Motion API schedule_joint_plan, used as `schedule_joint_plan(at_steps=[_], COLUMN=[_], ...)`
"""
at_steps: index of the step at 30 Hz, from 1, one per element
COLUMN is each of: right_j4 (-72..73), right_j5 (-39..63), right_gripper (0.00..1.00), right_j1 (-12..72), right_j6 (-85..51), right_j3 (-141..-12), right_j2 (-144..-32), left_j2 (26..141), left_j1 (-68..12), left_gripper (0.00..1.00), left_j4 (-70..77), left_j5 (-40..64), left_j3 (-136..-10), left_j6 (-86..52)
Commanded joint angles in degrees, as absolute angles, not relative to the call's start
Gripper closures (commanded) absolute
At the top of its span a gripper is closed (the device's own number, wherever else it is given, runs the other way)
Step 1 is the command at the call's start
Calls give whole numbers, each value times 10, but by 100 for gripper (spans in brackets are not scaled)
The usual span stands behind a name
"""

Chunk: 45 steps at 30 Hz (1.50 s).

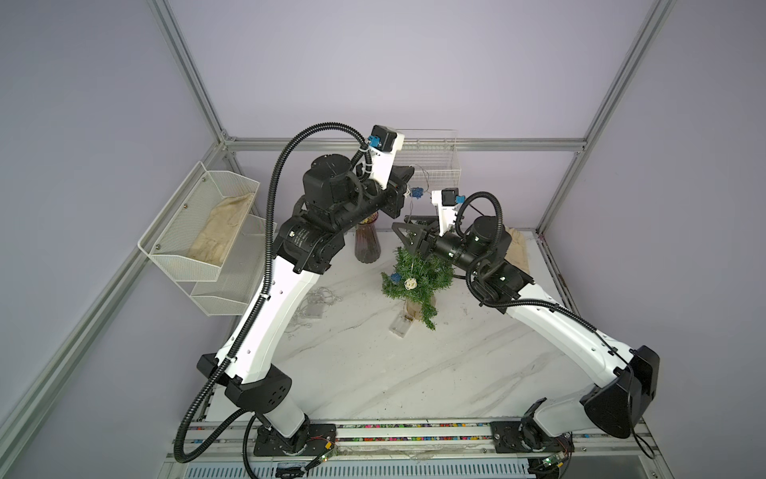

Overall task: Remove string lights from the small christmas tree
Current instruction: Remove the light string from the Christmas tree.

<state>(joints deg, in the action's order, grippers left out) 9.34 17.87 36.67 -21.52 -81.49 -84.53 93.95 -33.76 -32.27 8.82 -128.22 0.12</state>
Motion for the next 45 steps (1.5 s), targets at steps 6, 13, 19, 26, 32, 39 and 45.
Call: schedule_joint_plan(at_steps=[6, 13, 19, 26, 32, 39, 45], right_j4=[122, 127, 91, 36, 35, 43, 70], right_j5=[231, 228, 177, 90, 10, -39, -55], right_gripper=[72, 100, 100, 100, 100, 100, 91], right_j1=[369, 369, 369, 369, 369, 369, 369], right_j6=[-224, -227, -207, -145, -107, -52, -12], right_j3=[-830, -818, -857, -937, -966, -984, -965], right_j2=[-856, -809, -788, -800, -825, -856, -858], left_j2=[921, 920, 914, 914, 918, 914, 918], left_j1=[-332, -321, -321, -321, -321, -320, -321], left_gripper=[100, 100, 100, 100, 100, 100, 100], left_j4=[-307, -305, -292, -244, -240, -241, -241], left_j5=[92, 93, 101, 140, 147, 147, 150], left_j3=[-1267, -1260, -1247, -1228, -1227, -1226, -1229], left_j6=[-5, -8, -17, -62, -68, -64, -64])
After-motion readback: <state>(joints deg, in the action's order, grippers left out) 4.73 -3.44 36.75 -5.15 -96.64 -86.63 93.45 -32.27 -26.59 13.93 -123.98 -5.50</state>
